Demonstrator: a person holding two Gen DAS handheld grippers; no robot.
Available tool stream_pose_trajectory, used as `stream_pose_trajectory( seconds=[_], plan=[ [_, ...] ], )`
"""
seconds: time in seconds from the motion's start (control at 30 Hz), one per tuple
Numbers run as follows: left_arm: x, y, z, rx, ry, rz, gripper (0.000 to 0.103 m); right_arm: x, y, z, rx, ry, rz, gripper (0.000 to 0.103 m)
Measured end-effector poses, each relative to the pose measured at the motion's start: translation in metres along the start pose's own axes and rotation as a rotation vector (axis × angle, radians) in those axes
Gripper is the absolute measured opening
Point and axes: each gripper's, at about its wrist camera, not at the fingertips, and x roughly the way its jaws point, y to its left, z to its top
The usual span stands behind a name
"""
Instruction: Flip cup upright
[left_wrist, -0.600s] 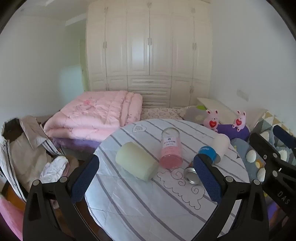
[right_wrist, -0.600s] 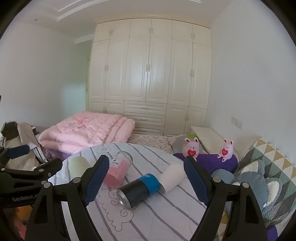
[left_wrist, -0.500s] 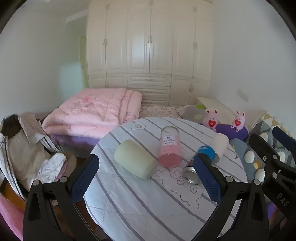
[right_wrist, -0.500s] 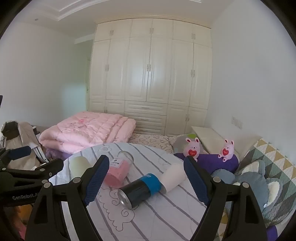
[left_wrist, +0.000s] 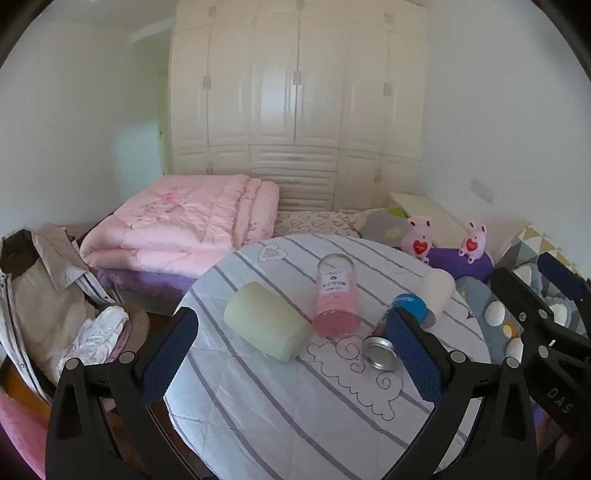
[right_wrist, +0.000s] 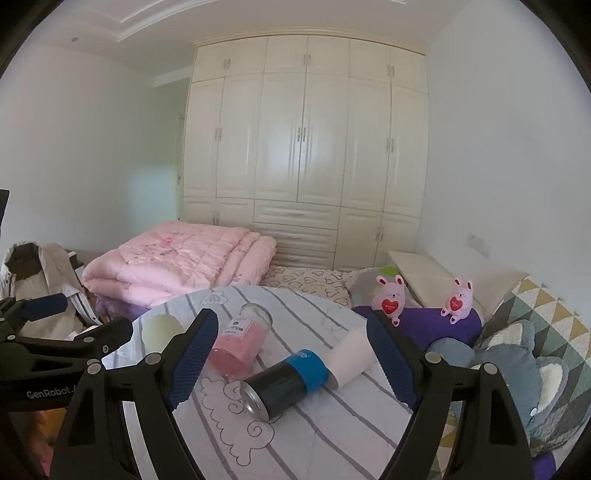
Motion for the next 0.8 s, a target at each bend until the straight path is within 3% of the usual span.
stream_pose_trajectory(
  seconds=[0.8],
  plan=[
    [0.015, -0.04, 0.011, 0.081, 0.029, -0.092, 0.103, 0.001, -0.032, -0.003, 0.055, 0.008, -0.058, 0.084]
  ],
)
